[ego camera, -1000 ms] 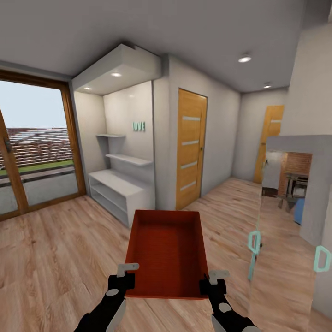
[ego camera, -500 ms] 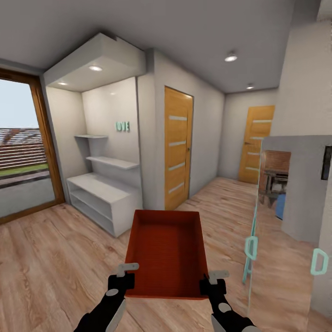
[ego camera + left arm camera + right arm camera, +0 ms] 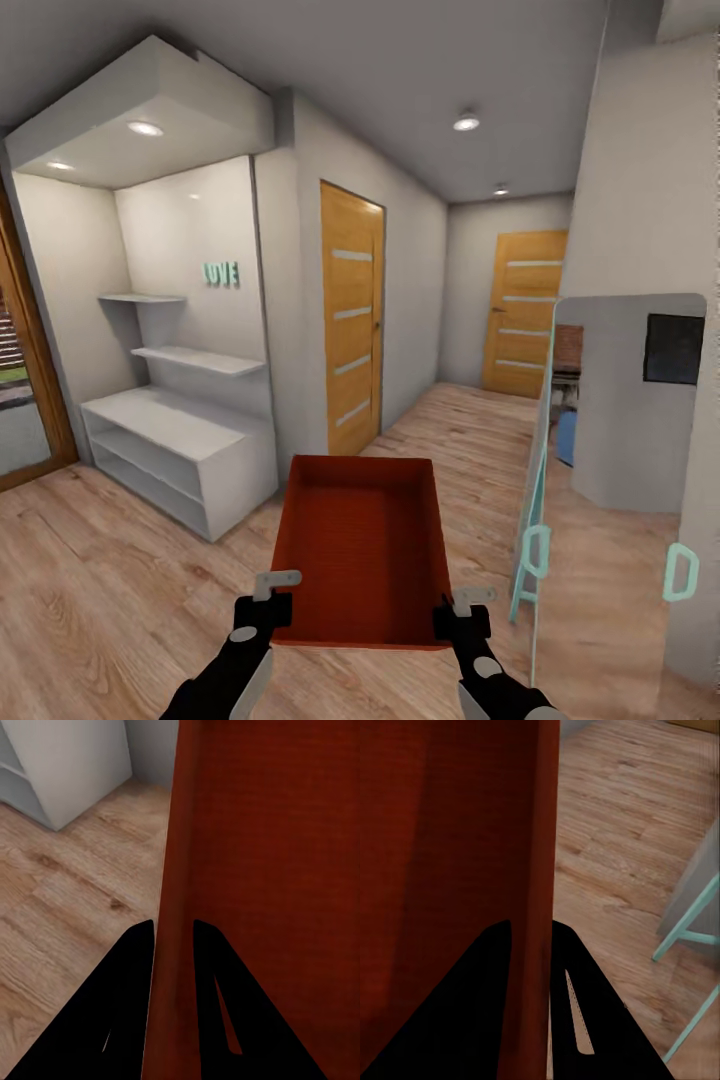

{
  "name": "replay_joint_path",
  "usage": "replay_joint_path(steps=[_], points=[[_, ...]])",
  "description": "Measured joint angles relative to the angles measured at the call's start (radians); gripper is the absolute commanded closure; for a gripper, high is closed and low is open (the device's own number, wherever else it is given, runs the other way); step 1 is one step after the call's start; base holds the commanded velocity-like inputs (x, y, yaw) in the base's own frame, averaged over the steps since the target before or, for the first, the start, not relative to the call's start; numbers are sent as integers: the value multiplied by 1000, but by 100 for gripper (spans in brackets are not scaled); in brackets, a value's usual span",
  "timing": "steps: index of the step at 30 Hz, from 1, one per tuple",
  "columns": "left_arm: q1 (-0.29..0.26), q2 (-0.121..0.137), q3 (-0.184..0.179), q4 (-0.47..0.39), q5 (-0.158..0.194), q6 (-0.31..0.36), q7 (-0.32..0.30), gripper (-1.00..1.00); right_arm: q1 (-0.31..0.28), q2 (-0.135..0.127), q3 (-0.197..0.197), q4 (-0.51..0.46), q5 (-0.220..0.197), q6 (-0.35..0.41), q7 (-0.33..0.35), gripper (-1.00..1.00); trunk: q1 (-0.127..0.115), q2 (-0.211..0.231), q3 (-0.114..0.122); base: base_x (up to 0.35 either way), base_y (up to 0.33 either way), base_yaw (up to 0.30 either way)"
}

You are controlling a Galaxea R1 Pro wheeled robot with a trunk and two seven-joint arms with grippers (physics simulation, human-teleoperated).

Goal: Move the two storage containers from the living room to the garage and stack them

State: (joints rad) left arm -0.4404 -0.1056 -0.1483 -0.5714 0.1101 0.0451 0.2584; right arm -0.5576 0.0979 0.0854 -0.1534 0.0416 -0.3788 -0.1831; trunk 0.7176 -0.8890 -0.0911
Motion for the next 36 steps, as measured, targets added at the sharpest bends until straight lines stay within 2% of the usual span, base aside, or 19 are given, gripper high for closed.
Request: replay_joint_path(steps=[17, 36], points=[[0, -1, 0, 1, 0, 0, 1, 100, 0, -1, 0, 0, -1, 0, 2, 100, 0, 0, 0, 321, 140, -239], [0, -1, 0, 0, 0, 0, 2, 100, 0, -1, 2, 0, -3, -1, 1, 100, 0, 0, 0, 321, 140, -22]])
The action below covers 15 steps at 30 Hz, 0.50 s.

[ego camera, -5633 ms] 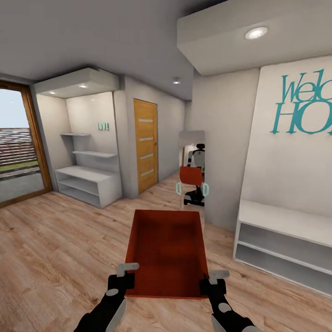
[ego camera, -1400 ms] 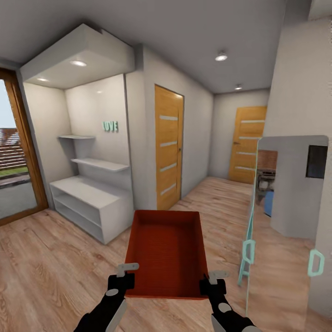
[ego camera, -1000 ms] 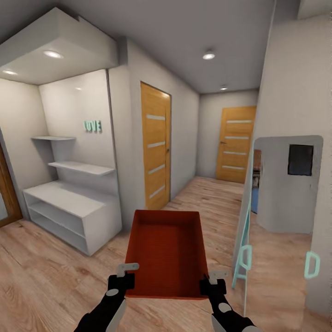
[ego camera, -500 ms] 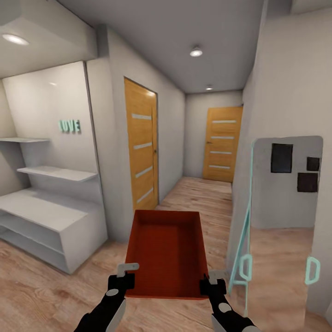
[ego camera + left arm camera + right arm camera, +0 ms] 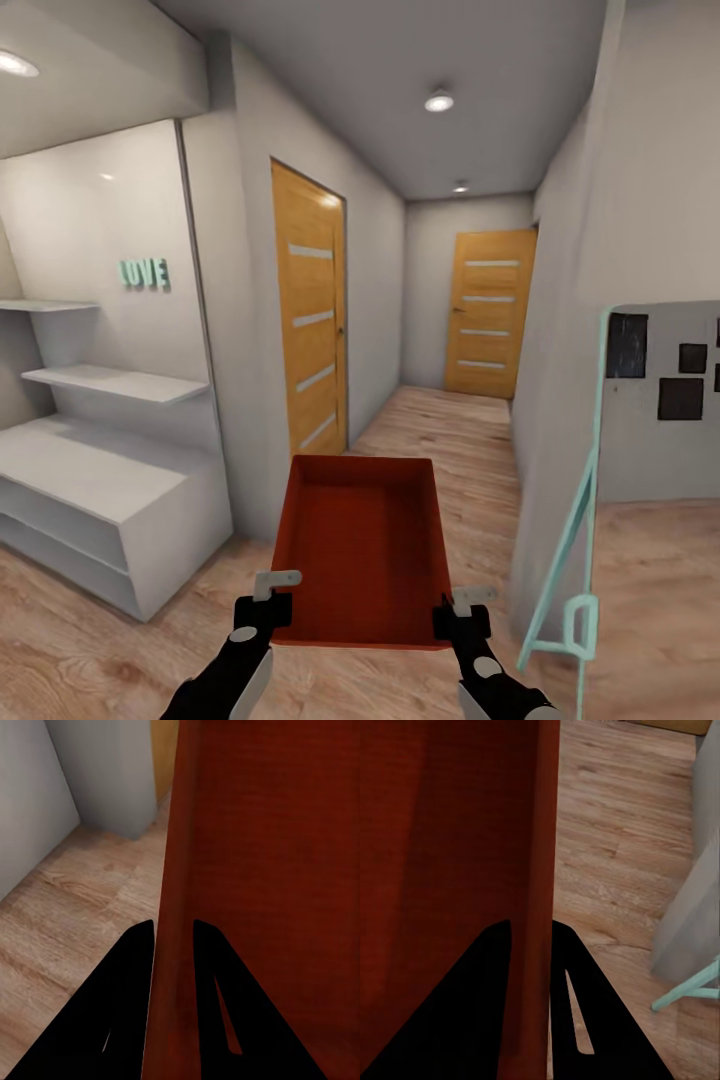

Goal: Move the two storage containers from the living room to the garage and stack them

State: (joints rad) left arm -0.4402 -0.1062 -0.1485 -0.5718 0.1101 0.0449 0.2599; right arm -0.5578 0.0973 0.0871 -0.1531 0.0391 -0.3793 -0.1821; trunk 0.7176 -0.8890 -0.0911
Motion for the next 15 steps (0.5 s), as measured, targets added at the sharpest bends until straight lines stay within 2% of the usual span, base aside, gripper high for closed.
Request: replay_joint_path(steps=[15], points=[[0, 3, 0, -1, 1, 0, -3, 100, 0, 2, 2, 0, -1, -1, -4, 100, 0, 0, 0, 321, 140, -13]])
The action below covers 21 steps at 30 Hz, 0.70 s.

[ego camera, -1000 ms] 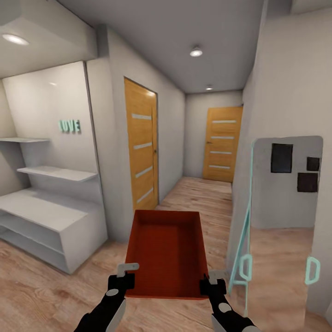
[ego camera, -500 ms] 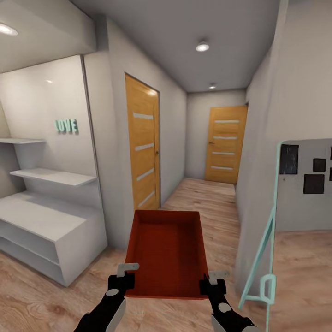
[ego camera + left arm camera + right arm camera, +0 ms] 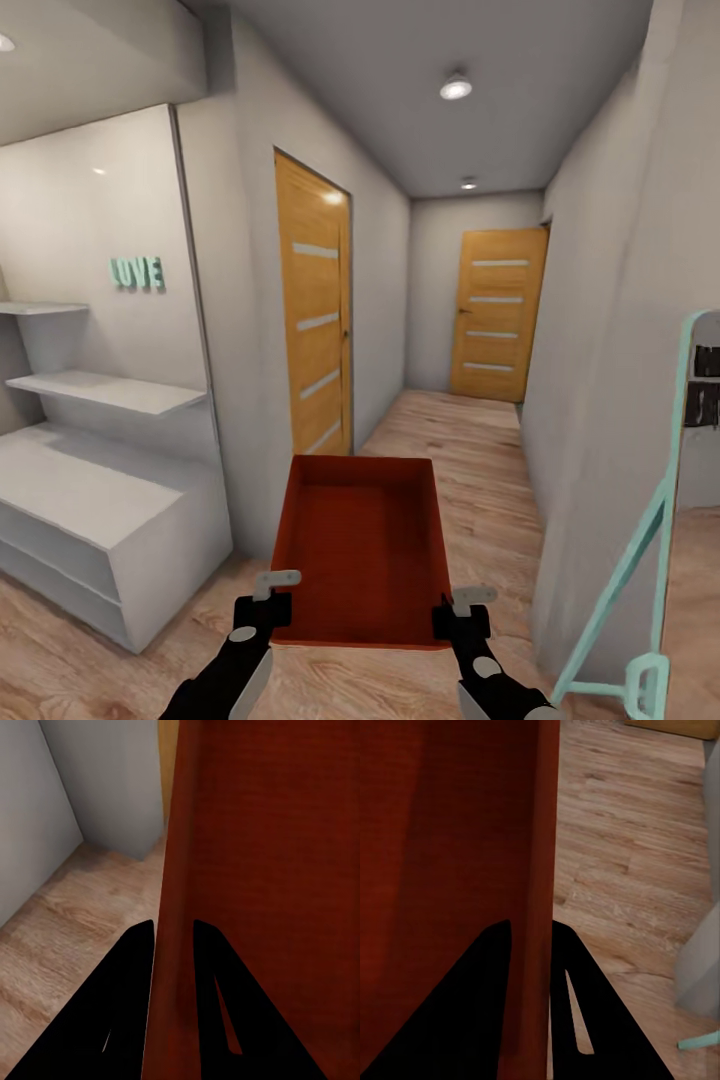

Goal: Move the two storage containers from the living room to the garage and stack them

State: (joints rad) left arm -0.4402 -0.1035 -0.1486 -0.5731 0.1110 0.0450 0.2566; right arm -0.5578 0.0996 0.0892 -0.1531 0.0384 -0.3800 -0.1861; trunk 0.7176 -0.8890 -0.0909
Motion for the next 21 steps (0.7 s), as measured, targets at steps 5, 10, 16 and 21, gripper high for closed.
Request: replay_joint_path(steps=[5, 10, 16, 21], points=[[0, 1, 0, 0, 0, 0, -1, 100, 0, 0, 1, 0, -1, 0, 0, 100, 0, 0, 2, 321, 140, -198], [0, -1, 0, 0, -1, 0, 1, 100, 0, -1, -1, 0, 1, 0, 0, 100, 0, 0, 5, 321, 140, -238], [0, -1, 0, 1, -1, 0, 1, 100, 0, -1, -1, 0, 1, 0, 1, 100, 0, 0, 7, 321, 140, -244], [0, -3, 0, 2, -1, -1, 2, 100, 0, -2, -2, 0, 1, 1, 4, 100, 0, 0, 7, 321, 140, -244]])
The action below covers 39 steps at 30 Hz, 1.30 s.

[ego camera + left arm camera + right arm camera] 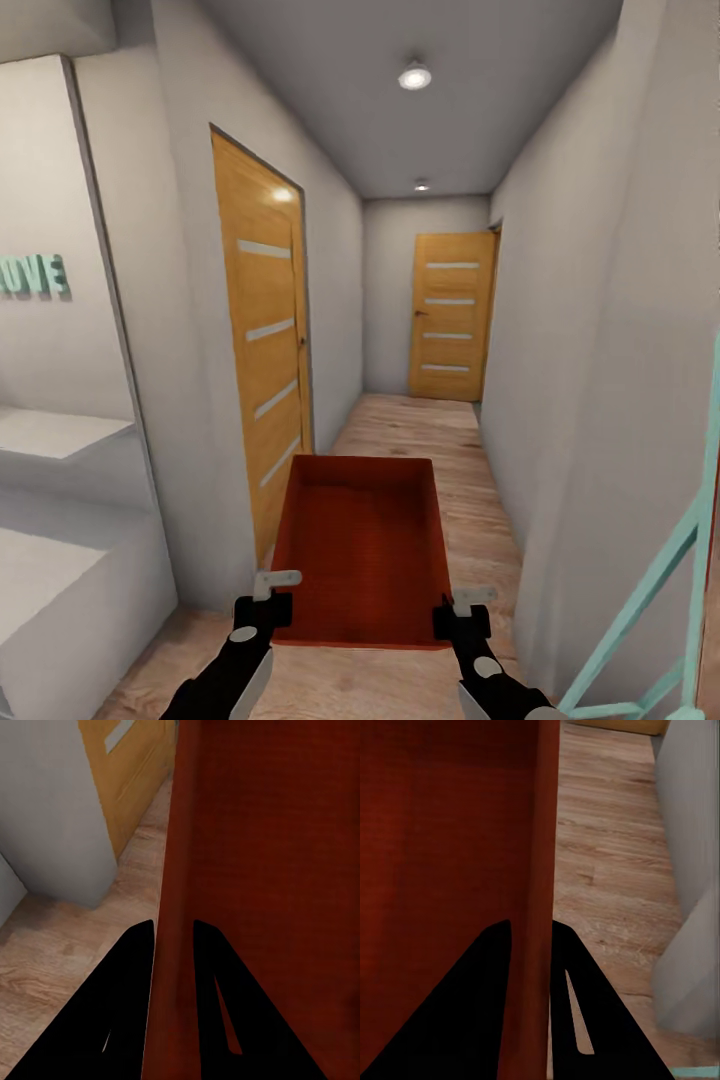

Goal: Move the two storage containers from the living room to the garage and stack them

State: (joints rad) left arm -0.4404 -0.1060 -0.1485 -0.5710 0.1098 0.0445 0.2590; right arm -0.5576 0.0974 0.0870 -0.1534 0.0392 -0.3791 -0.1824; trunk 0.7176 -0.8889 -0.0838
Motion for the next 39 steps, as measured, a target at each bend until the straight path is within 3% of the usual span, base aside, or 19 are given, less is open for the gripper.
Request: replay_joint_path(steps=[7, 26, 39], points=[[0, 2, 0, -1, 0, 0, -3, 100, 0, 2, 0, 1, 0, -3, -2, 100, 0, 0, 0, 321, 140, -197], [0, 3, 0, -2, 2, 1, -3, 100, 0, 3, 3, 0, -2, -1, -4, 100, 0, 0, 0, 321, 137, -6], [0, 3, -1, -3, 2, 1, -3, 100, 0, 3, 3, 0, -2, -1, -4, 100, 0, 0, 2, 321, 12, -80]])
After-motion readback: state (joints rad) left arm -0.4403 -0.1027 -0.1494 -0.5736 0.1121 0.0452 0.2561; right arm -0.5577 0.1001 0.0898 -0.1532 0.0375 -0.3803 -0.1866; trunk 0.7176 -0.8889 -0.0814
